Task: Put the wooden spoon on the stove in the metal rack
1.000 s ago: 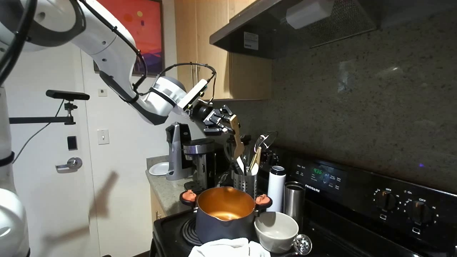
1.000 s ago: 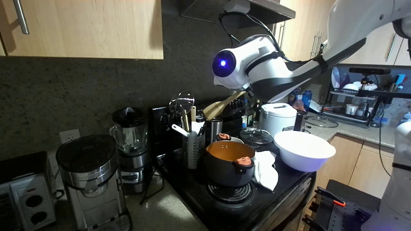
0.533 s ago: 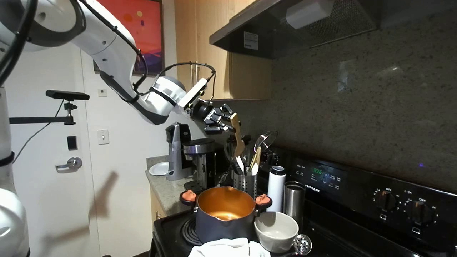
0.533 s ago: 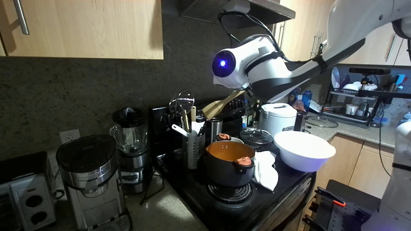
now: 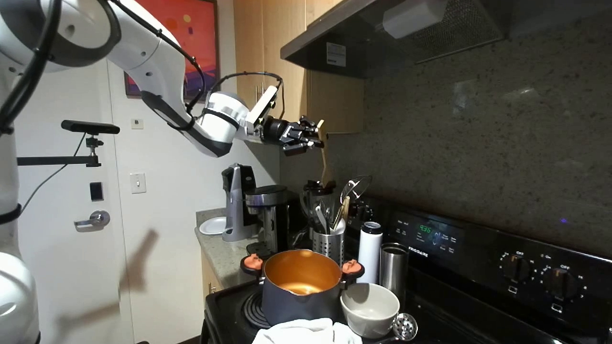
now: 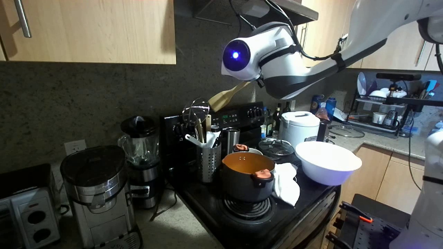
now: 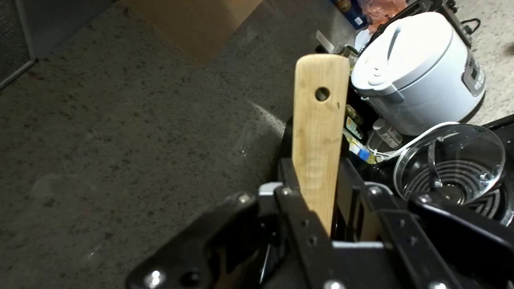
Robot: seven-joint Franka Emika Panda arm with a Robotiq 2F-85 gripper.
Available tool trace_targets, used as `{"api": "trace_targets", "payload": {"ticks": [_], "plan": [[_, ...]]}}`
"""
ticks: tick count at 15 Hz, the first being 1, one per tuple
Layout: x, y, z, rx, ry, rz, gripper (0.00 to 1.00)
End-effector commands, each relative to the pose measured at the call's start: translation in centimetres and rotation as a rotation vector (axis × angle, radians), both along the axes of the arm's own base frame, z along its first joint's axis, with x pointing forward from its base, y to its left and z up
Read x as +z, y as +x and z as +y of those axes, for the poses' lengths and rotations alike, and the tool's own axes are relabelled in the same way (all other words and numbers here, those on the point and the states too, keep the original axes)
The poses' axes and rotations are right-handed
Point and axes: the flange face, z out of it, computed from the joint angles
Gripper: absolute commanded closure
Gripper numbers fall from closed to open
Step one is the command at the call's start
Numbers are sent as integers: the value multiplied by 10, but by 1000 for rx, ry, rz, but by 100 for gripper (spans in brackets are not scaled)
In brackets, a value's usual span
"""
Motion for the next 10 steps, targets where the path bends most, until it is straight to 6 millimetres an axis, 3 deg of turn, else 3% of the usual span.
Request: {"api": "trace_targets", "payload": {"ticks": [1, 6, 10], "plan": [[-8, 17, 23, 56, -84, 62, 89], [-28, 42, 42, 156, -245, 90, 89], [-46, 62, 46, 194, -324, 69, 89]]}}
